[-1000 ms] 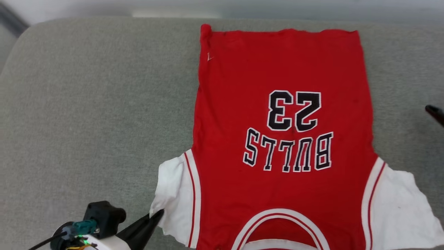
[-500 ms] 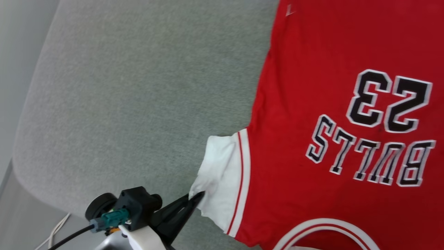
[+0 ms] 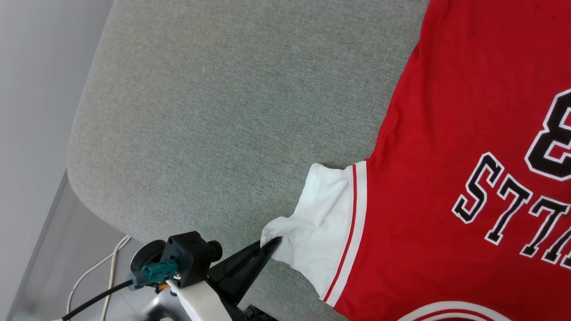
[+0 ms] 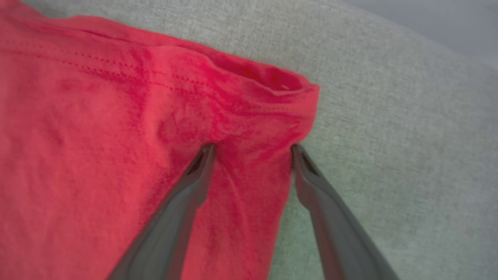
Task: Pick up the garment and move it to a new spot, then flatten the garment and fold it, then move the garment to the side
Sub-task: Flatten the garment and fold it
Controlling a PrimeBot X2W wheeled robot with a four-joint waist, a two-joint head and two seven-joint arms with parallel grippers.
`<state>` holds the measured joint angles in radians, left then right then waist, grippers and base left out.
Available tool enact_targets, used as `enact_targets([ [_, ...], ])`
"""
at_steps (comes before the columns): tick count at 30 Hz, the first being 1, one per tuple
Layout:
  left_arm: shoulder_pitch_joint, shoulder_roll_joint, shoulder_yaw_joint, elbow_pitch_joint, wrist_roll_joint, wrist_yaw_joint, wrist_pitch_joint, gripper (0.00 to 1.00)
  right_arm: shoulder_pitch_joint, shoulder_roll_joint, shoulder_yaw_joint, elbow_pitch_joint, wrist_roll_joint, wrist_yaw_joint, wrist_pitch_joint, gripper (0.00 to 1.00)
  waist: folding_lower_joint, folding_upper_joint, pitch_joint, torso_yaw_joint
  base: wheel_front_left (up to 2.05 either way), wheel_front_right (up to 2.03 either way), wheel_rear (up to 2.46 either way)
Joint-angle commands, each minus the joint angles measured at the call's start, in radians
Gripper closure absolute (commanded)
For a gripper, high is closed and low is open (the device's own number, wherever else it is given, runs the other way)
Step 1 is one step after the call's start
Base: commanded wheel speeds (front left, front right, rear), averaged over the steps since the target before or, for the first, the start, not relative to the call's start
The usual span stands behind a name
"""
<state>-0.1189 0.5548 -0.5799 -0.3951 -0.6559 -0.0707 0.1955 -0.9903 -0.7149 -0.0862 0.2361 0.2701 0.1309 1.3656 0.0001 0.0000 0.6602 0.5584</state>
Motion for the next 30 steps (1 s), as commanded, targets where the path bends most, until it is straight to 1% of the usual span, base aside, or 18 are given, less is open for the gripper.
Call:
enact_targets([
  [1,-0.015,-0.006,-0.001,0.003,-0.003,-0.004,-0.007,1.00,0.045,0.025,0.010,0.029,0.000,0.000,0.009,0.00,-0.0001,0.0000,0.006,0.007,0.00,0.00,0.00],
  [3,-0.016,-0.009,-0.001,0.008,-0.001,-0.005,-0.010,1.00,0.074,0.030,0.008,0.038,0.001,0.000,0.019,0.00,-0.0001,0.0000,0.007,0.008,0.00,0.00,0.00],
  [4,-0.018,-0.010,-0.002,0.011,-0.001,-0.004,-0.012,1.00,0.092,0.029,0.013,0.039,0.005,0.000,0.026,0.57,-0.0001,0.0000,0.006,0.008,0.00,0.00,0.00],
  [5,-0.020,-0.011,-0.002,0.013,-0.001,-0.003,-0.013,1.00,0.109,0.028,0.014,0.041,0.009,0.000,0.035,1.00,-0.0001,0.0000,0.005,0.008,0.00,0.00,0.00],
  [9,-0.022,-0.009,0.005,0.023,-0.003,0.005,-0.016,1.00,0.145,0.025,-0.007,0.042,0.013,0.000,0.020,1.00,-0.0001,0.0000,-0.012,-0.004,0.00,0.00,0.00],
  [12,-0.019,-0.002,0.018,0.030,-0.004,0.015,-0.019,1.00,0.181,0.014,0.009,0.040,0.021,0.000,-0.001,1.00,-0.0001,0.0000,-0.040,-0.029,0.00,0.00,0.00],
  [14,-0.012,0.004,0.026,0.033,-0.008,0.024,-0.017,1.00,0.199,0.022,0.006,0.046,0.031,0.000,-0.026,1.00,-0.0001,0.0000,-0.067,-0.052,0.00,0.00,0.00],
  [18,0.009,0.022,0.041,0.036,-0.010,0.044,-0.011,1.00,0.254,0.047,0.015,0.057,0.068,0.000,-0.080,1.00,-0.0001,0.0000,-0.137,-0.109,0.00,0.00,0.00],
  [21,0.030,0.021,0.059,0.039,-0.042,0.055,-0.016,1.00,0.305,0.064,0.028,0.051,0.105,0.000,-0.131,1.00,-0.0001,0.0000,-0.192,-0.156,0.00,0.00,0.00],
  [25,0.060,0.045,0.080,0.069,-0.054,0.069,-0.016,1.00,0.388,0.117,0.003,0.055,0.167,0.000,-0.190,1.00,-0.0001,0.0000,-0.271,-0.226,0.00,0.00,0.00],
  [30,0.100,0.059,0.103,0.100,-0.074,0.090,-0.030,1.00,0.538,0.116,0.013,0.011,0.229,-0.001,-0.249,1.00,-0.0001,0.0000,-0.356,-0.305,0.00,0.00,0.00],
])
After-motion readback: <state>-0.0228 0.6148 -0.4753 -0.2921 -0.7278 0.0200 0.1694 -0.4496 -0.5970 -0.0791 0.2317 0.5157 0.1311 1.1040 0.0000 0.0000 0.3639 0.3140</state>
